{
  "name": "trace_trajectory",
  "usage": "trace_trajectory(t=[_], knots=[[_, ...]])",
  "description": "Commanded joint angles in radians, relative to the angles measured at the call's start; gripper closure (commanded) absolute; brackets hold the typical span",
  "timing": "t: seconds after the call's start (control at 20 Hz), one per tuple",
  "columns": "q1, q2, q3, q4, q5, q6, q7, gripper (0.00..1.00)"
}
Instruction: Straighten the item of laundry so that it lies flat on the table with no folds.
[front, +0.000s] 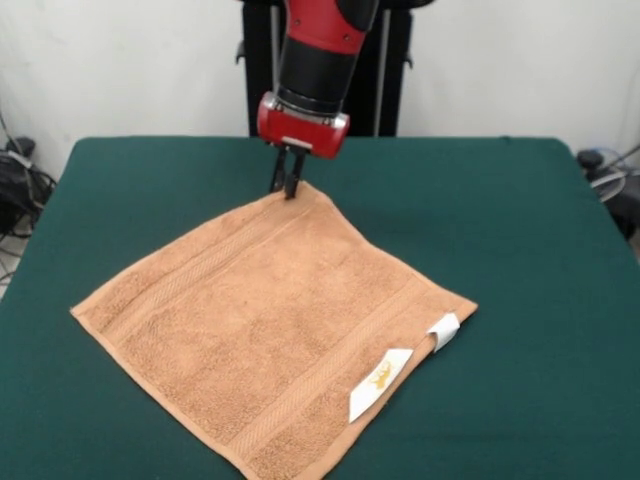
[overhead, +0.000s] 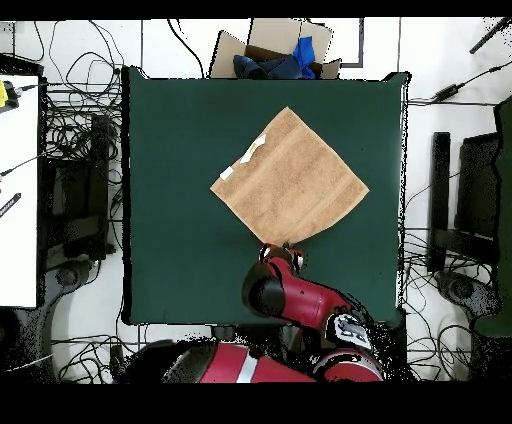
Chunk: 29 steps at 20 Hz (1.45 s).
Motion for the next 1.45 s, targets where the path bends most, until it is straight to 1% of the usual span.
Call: trace_trajectory(t=[0.05, 0.2, 0.25, 0.35, 0.45, 0.55, 0.7, 0.8, 0.9, 1.0, 1.1, 1.2, 1.3, 1.4, 1.45], knots=[[-0.012, 0.047, 0.07, -0.093, 0.052, 0.042, 0.178, 1.0], [-0.02, 0.069, 0.075, -0.129, 0.034, 0.018, 0.163, 1.0], [-0.028, 0.071, 0.083, -0.137, 0.022, 0.014, 0.157, 0.0], [-0.053, 0.065, 0.109, -0.142, -0.007, 0.036, 0.135, 0.0], [-0.042, 0.057, 0.093, -0.166, -0.017, 0.034, 0.114, 0.0], [-0.021, 0.059, 0.067, -0.191, -0.01, 0.058, 0.094, 0.0], [-0.042, 0.084, 0.078, -0.216, 0.012, 0.003, 0.136, 0.0], [-0.073, 0.094, 0.11, -0.235, 0.002, -0.004, 0.144, 0.0], [-0.068, 0.112, 0.103, -0.264, 0.007, -0.011, 0.142, 0.0], [-0.073, 0.131, 0.108, -0.288, -0.006, -0.049, 0.143, 0.0], [-0.066, 0.156, 0.097, -0.316, 0.022, -0.065, 0.159, 0.0], [-0.069, 0.173, 0.103, -0.339, 0.048, -0.109, 0.192, 0.0], [-0.057, 0.184, 0.09, -0.369, 0.069, -0.08, 0.183, 0.0], [-0.079, 0.189, 0.119, -0.397, 0.062, -0.058, 0.179, 0.0], [-0.085, 0.191, 0.127, -0.411, 0.055, -0.042, 0.179, 1.0]])
